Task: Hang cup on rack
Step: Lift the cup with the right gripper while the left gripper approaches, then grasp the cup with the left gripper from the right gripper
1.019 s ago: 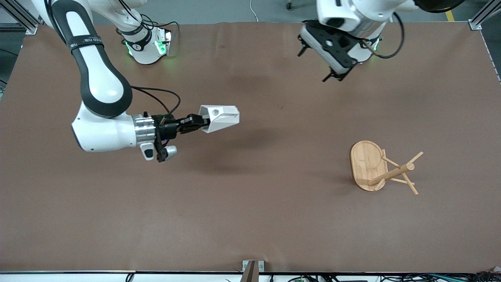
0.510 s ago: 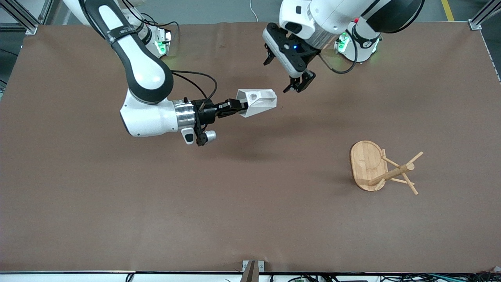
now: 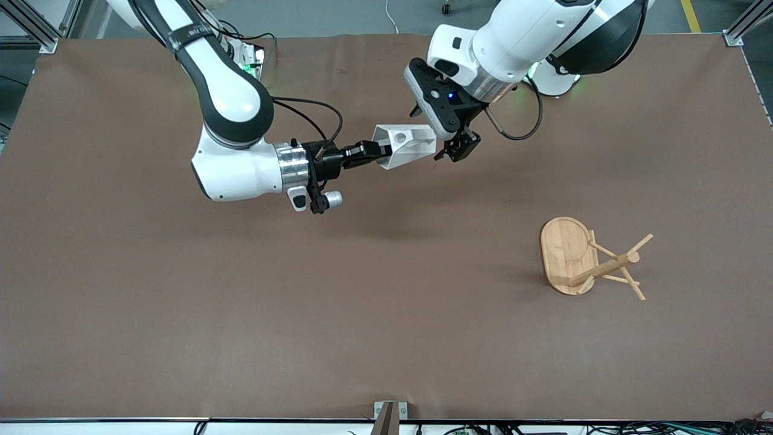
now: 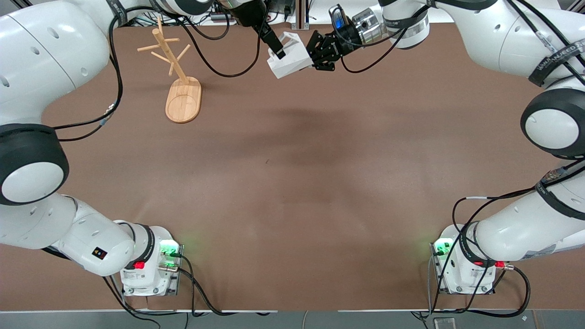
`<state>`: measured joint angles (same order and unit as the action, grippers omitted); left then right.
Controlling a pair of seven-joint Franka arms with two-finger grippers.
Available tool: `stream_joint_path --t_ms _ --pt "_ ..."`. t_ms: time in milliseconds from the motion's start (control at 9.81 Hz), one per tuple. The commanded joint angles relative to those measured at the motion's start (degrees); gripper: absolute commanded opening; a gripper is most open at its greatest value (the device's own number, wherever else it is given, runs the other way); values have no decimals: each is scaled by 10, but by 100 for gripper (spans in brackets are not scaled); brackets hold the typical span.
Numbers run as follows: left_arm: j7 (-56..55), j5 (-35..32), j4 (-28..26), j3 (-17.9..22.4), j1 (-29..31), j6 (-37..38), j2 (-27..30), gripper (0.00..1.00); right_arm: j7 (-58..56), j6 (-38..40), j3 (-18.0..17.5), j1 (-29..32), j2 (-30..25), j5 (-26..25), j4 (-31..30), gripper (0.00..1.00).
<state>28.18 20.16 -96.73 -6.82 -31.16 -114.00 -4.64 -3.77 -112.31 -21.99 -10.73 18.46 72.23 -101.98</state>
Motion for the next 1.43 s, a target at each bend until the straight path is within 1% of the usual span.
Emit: stream_joint_path --t_ms 0,306,510,815,917,1019,1121,1223,1325 --pt "17 22 -41 -3 1 -28 0 100 15 2 -9 11 -31 18 -21 1" --pt "18 48 -41 -3 -4 -46 0 100 29 2 -9 11 -41 18 -21 1" --pt "18 53 -42 -9 -5 -59 -2 100 48 3 -21 16 -54 18 -21 1" --pt "27 54 -42 -10 -5 -61 -13 100 61 2 -21 15 -57 18 -21 1" --pt "35 54 -42 -9 -5 -61 -18 97 61 2 -21 15 -59 18 -21 1" --pt "35 54 -42 -10 -5 -61 -18 77 62 2 -22 15 -61 18 -21 1" --pt "35 54 -43 -10 -5 -59 -17 51 62 2 -22 14 -62 18 -21 1" --pt "35 54 -43 -10 -4 -54 -16 30 63 0 -22 14 -62 18 -21 1" --pt "35 54 -43 -10 0 -52 -14 15 63 1 -22 14 -62 18 -21 1"
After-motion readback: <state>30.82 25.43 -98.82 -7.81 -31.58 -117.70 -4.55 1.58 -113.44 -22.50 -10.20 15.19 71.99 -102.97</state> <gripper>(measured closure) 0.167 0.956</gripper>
